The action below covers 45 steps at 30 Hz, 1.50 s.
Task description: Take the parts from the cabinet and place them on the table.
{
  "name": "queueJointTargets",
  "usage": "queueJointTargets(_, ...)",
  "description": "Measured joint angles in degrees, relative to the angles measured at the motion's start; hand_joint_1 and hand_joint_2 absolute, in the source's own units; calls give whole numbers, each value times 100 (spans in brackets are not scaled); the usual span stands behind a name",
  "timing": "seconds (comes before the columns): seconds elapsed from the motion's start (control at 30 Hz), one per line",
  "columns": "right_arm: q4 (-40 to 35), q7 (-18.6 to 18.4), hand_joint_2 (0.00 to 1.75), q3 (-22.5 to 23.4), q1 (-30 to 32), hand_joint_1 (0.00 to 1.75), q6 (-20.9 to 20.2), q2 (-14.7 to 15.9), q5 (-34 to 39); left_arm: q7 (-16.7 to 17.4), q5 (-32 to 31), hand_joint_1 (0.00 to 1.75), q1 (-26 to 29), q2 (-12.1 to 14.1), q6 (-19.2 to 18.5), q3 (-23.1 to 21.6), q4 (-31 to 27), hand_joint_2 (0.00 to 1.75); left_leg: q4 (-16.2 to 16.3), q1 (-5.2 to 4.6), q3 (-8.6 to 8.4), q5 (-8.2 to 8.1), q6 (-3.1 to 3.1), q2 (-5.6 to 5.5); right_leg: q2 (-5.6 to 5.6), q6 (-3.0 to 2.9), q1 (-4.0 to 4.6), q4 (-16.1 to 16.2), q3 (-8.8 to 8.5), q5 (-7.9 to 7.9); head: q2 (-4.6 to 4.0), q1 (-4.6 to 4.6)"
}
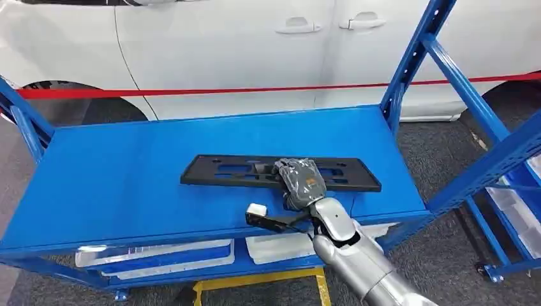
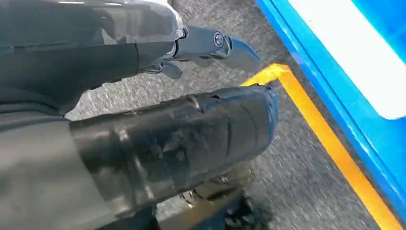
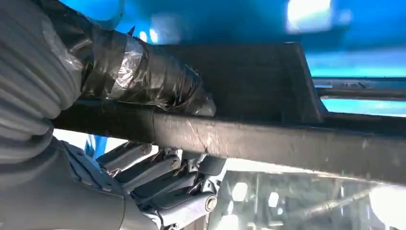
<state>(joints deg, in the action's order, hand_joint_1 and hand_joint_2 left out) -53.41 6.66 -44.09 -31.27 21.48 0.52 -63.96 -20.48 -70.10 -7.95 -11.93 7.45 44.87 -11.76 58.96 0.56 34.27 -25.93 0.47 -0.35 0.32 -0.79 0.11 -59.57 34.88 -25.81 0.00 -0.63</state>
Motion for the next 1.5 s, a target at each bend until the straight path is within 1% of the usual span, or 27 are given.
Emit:
queueJointTargets(0.1, -529, -68, 175, -20, 173, 175, 11, 15, -441, 11, 53, 0, 12, -4, 64, -2, 0, 0, -106, 58, -38, 69, 108, 20, -3, 94, -12, -93, 47, -106, 0, -2)
queueJointTargets(0.13, -756, -126, 175, -56, 204, 175, 16, 24, -638, 3, 61, 0, 7, -9, 72, -2, 0, 0, -106, 61, -34, 72, 134, 21, -9, 107, -18, -352, 156, -302, 0, -9)
queueJointTargets(0.2, -1160, -259, 175, -172, 295, 175, 48, 31, -940, 0, 85, 0, 22, -11, 81, 0, 0, 0, -98, 59, -31, 67, 139, 24, -9, 152, -50, -1249, 561, -729, 0, -5)
queueJointTargets(0.23, -1374, -336, 175, -232, 370, 175, 64, 42, -1076, -2, 103, 0, 37, -11, 88, 0, 0, 0, -90, 59, -29, 61, 148, 25, -10, 172, -59, -1604, 739, -816, 0, -9)
queueJointTargets(0.27, -1534, -391, 175, -282, 420, 175, 70, 50, -1175, -2, 105, 0, 46, -13, 94, 0, 0, 0, -82, 61, -28, 52, 146, 23, -12, 180, -75, -1681, 786, -776, 0, -7)
queueJointTargets(0.3, -1704, -450, 175, -330, 460, 175, 92, 68, -1285, -2, 114, 0, 52, -13, 98, 2, 0, 0, -67, 64, -29, 39, 135, 16, -15, 187, -98, -1491, 710, -592, 0, -7)
queueJointTargets(0.37, -1997, -546, 175, -433, 490, 175, 158, 90, -1505, -2, 118, 0, 52, -15, 101, 2, 0, 0, -24, 72, -35, 2, 100, -1, -22, 186, -124, -618, 293, -96, 0, -7)
queueJointTargets(0.4, -2141, -592, 175, -472, 490, 175, 217, 101, -1610, -2, 118, 0, 53, -22, 103, 2, 0, 0, 2, 75, -36, -23, 71, -2, -26, 180, -137, -168, 108, -9, 0, -7)
queueJointTargets(0.43, -2227, -619, 175, -511, 487, 175, 252, 112, -1654, -2, 122, 0, 53, -22, 112, 2, 0, 0, 14, 34, -10, -34, 37, -5, -21, 171, -93, -124, 59, -96, 0, -9)
queueJointTargets(0.53, -2532, -756, 175, -623, 554, 175, 345, 155, -1965, -13, 171, 0, 71, -24, 138, 5, 0, 0, -10, 52, -15, -15, -54, -3, 3, 74, -60, -105, 61, -73, 0, 4)
queueJointTargets(0.6, -2734, -796, 175, -730, 581, 175, 418, 184, -2194, -35, 177, 0, 72, -24, 153, 7, 0, 0, 35, 74, -6, -89, -124, 5, -5, -21, -93, -33, 25, -33, 0, 4)
queueJointTargets(0.63, -2853, -808, 175, -808, 583, 175, 459, 193, -2283, -46, 179, 0, 70, -24, 160, 7, 0, 0, 234, 73, 74, -239, -136, 6, -5, -61, -94, -23, 18, -28, 0, 4)
queueJointTargets(0.7, -3022, -830, 175, -960, 609, 175, 503, 210, -2349, -63, 184, 0, 75, -22, 160, 7, 0, 0, 1098, 71, 468, -685, -160, 5, -13, -100, -76, -27, 23, -34, 0, 7)
queueJointTargets(0.77, -3138, -835, 175, -1071, 684, 175, 505, 232, -2362, -67, 186, 0, 99, -22, 160, 7, 0, 0, 1742, 71, 784, -850, -165, 6, -15, -114, -43, -32, 22, -41, 0, 7)
queueJointTargets(0.83, -3231, -835, 175, -1152, 726, 175, 507, 260, -2368, -74, 186, 0, 118, -22, 160, 7, 0, 0, 1391, 62, 629, -533, -120, 5, -8, -122, -22, -44, 15, -47, 0, 5)
queueJointTargets(0.9, -3325, -837, 175, -1193, 727, 175, 507, 271, -2375, -81, 188, 0, 116, -22, 160, 7, 0, 0, 398, 33, 145, -48, -22, 5, 5, -121, 0, -54, -2, -56, 0, 4)
queueJointTargets(0.93, -3367, -844, 175, -1213, 729, 175, 516, 271, -2379, -89, 205, 0, 114, -7, 151, 9, 0, 0, 86, -5, 5, -71, 49, 10, 4, -111, -2, -56, 6, -61, 0, -2)
queueJointTargets(1.07, -3474, -844, 175, -1290, 750, 175, 531, 278, -2357, -148, 258, 0, 146, 2, 72, 11, 0, 0, -20, -44, -29, -29, 73, -1, 1, 9, -5, -23, 10, -29, 0, 2)
queueJointTargets(1.1, -3503, -844, 175, -1296, 754, 175, 531, 282, -2353, -148, 260, 0, 148, 0, 70, 13, 0, 0, -113, 44, -73, 31, 112, 16, -2, 46, 13, -60, 27, -71, 0, 9)
queueJointTargets(1.13, -3516, -844, 175, -1303, 751, 175, 538, 291, -2353, -155, 275, 0, 145, 0, 70, 15, 0, 0, -147, 30, -94, 45, 126, 19, -6, 86, -4, -177, 63, -177, 0, -9)
queueJointTargets(1.2, -3540, -844, 175, -1311, 756, 175, 547, 302, -2353, -166, 273, 0, 141, 0, 66, 15, 0, 0, -144, 30, -87, 52, 154, 22, -4, 138, -38, -955, 409, -626, 0, -11)
queueJointTargets(1.27, -3540, -846, 175, -1322, 790, 175, 547, 321, -2351, -166, 273, 0, 160, 0, 64, 15, 0, 0, -133, 30, -79, 49, 155, 25, -6, 184, -61, -1667, 746, -863, 0, -11)
queueJointTargets(1.3, -3540, -846, 175, -1325, 800, 175, 549, 332, -2344, -170, 275, 0, 165, 0, 57, 15, 0, 175, -127, 33, -79, 46, 152, 24, -7, 201, -83, -1672, 748, -784, 0, -9)
queueJointTargets(1.33, -3540, -846, 175, -1331, 800, 175, 549, 339, -2335, -199, 275, 0, 166, 0, 28, 15, 0, 175, -116, 36, -80, 39, 142, 19, -13, 209, -101, -1408, 616, -584, 0, -9)
queueJointTargets(1.4, -3540, -868, 175, -1340, 794, 175, 549, 341, -2300, -280, 275, 0, 165, 0, -37, 18, 0, 175, -66, 48, -84, 6, 106, 4, -23, 201, -120, -439, 112, -105, 0, -9)
queueJointTargets(1.43, -3538, -870, 175, -1342, 795, 175, 549, 341, -2281, -323, 273, 0, 167, 0, -66, 18, 0, 175, -43, 49, -78, -16, 76, 1, -26, 182, -121, -97, -61, -141, 0, -9)
queueJointTargets(1.5, -3538, -874, 175, -1351, 794, 175, 551, 343, -2208, -389, 269, 0, 171, 4, -157, 15, 0, 175, -26, 9, -51, -19, 10, -4, -11, 120, -83, -60, -69, -130, 0, -4)
